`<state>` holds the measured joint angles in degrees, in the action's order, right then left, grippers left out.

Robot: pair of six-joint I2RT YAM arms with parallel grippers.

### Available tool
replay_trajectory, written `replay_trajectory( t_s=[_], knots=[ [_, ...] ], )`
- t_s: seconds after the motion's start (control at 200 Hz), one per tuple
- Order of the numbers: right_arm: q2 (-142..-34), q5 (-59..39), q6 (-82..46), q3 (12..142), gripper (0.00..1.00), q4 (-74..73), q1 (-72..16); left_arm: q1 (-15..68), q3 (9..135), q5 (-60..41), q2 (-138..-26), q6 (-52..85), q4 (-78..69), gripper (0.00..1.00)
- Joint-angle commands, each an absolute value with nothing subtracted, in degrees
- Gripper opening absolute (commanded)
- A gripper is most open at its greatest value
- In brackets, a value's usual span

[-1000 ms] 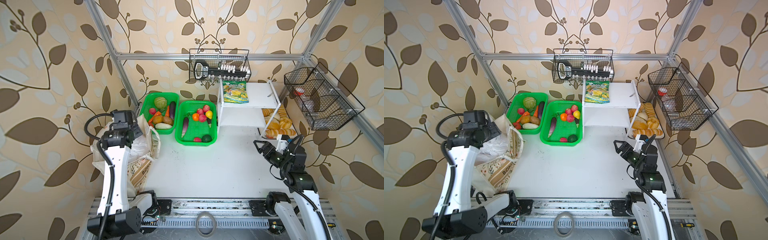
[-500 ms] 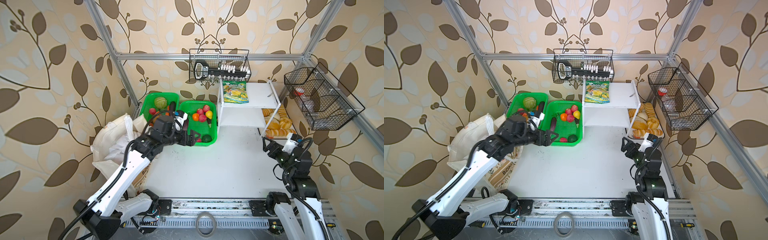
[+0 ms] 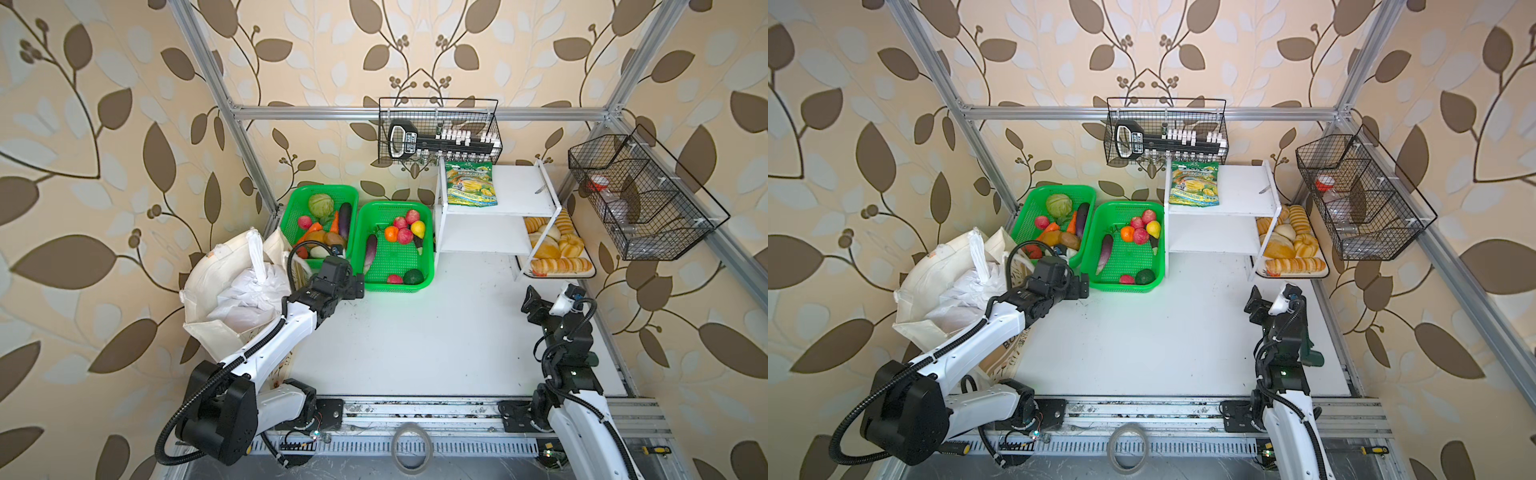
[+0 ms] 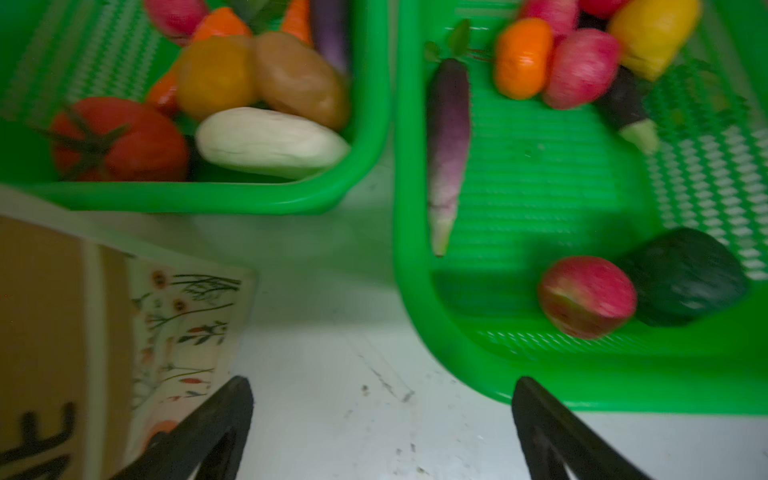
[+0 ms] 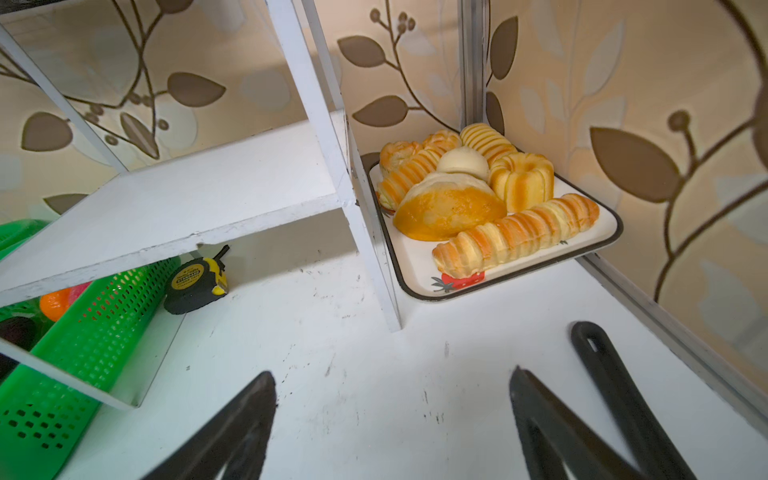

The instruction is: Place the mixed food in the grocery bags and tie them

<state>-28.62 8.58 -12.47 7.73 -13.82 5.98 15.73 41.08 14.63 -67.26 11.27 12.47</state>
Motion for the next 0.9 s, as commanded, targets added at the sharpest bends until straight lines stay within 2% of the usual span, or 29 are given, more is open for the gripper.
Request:
replay_trajectory(
  t_s=[0.0,0.3,0.74,0.895],
  knots=[
    [-32.0,9.9,-6.0,7.0,0.88,-25.7,5.4,13.7,37.9,23.1,-64.7,9.7,6.0,0.99],
    [-42.9,2.9,1.4,5.8,0.88,-38.3,4.6,11.5,36.7,26.3,-70.8,5.0,-4.8,0.99],
    [-61.4,2.1,-4.4,5.1,0.89,-53.2,4.8,10.6,34.1,24.4,-77.9,2.0,-15.7,0.99],
    [-67.8,-1.3,-4.1,4.4,0.88,-60.8,4.5,9.9,32.6,24.0,-79.8,-0.4,-19.9,0.99]
  ],
)
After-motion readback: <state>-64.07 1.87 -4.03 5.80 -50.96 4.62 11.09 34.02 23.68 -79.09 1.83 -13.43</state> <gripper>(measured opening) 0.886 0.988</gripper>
